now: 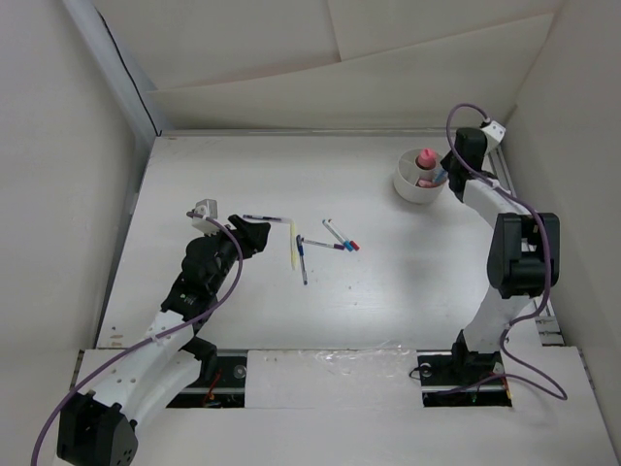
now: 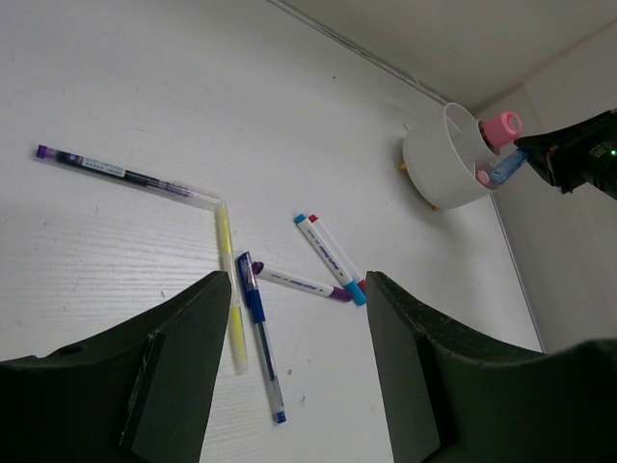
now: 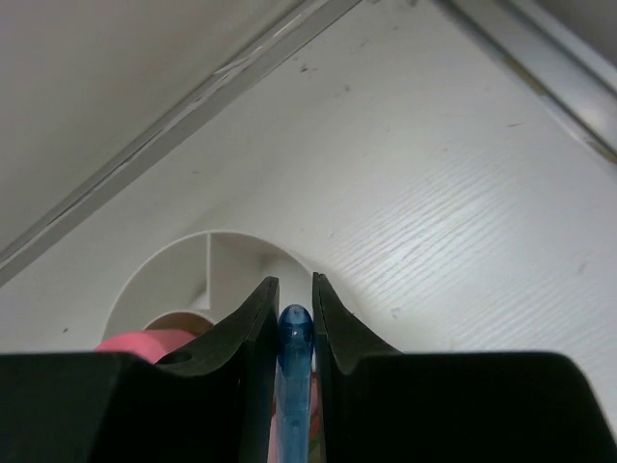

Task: Sort the stationery into containers
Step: Place the stationery in the storage box.

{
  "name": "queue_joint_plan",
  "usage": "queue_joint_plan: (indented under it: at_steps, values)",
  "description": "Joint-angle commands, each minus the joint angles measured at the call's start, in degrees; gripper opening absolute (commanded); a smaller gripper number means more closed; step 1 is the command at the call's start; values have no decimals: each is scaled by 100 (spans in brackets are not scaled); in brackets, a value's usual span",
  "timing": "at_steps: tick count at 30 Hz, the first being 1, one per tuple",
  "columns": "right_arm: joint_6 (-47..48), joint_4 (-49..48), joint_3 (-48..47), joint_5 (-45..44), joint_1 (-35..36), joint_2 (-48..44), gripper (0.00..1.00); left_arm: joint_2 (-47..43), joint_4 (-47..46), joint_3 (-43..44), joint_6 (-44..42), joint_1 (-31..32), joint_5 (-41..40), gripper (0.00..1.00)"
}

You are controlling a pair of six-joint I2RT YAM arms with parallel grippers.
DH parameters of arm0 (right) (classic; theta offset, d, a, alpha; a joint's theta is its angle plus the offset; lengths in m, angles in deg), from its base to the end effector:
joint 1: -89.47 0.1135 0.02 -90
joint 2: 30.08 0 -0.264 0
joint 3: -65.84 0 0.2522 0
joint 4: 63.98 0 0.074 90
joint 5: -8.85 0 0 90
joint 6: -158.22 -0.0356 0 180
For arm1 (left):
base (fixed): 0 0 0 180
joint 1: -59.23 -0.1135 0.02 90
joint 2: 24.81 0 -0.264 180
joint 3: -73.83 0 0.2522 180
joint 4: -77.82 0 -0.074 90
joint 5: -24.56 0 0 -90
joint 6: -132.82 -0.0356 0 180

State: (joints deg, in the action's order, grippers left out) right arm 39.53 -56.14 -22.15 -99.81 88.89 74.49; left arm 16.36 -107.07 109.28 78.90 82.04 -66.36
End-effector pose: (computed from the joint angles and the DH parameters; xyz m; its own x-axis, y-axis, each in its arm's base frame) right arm 0.4261 -0.0157 0.2525 -0.2182 0.4571 -0.8623 0.4624 0.8265 0.3211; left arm 0.1678 -0.0700 0.2606 -0.2304 -0.5419 -0.8082 0.2935 0.7532 -0.5887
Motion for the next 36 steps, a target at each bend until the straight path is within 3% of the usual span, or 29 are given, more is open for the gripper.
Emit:
queue_joint_plan:
  at_steps: [1, 4, 17, 20, 26, 33, 36]
  values:
    - [144, 117, -311, -1119, 145, -165, 0, -83, -261, 133, 22, 22, -39, 54]
    - [144, 239, -363, -1631, 339, -165, 0, -83, -261, 133, 22, 22, -39, 54]
    - [197, 406, -574, -2291, 760, 133, 2, -135, -261, 133, 22, 22, -92, 54]
    - [144, 407, -574, -2520, 892, 186, 10, -135, -261, 133, 22, 22, -92, 54]
    - [39, 582, -574, -2758, 998, 186, 15, -135, -261, 133, 22, 22, -92, 54]
    - [-23, 635, -522, -2977, 998, 55, 34, -135, -261, 133, 22, 22, -92, 54]
    - [-23, 687, -522, -2977, 1051, 2, 38, -135, -261, 133, 22, 22, -92, 54]
